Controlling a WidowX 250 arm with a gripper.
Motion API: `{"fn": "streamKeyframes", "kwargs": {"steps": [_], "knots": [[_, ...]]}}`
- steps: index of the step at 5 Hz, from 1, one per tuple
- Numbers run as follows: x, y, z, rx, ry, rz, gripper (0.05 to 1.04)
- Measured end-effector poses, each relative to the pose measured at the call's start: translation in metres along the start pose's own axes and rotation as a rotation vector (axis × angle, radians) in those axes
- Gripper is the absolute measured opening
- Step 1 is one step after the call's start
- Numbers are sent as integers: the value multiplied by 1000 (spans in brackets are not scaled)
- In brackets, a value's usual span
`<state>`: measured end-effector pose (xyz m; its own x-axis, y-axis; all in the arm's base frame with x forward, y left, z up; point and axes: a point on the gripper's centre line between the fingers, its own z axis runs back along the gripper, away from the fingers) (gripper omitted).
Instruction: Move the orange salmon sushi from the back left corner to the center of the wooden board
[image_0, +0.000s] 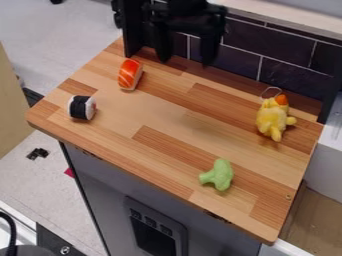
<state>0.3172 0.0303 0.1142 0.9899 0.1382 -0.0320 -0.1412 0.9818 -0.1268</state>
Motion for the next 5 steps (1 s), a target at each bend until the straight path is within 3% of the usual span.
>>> {"fn": "streamKeyframes", "kwargs": {"steps": [1, 2, 3, 4, 5], "knots": [[18, 22, 12, 9, -86, 133, 999], [29, 48, -5, 51, -104, 229, 999], [35, 64, -6, 85, -145, 260, 999], [37, 81, -22, 107, -109, 257, 999], [46, 90, -25, 128, -114, 234, 999]]}}
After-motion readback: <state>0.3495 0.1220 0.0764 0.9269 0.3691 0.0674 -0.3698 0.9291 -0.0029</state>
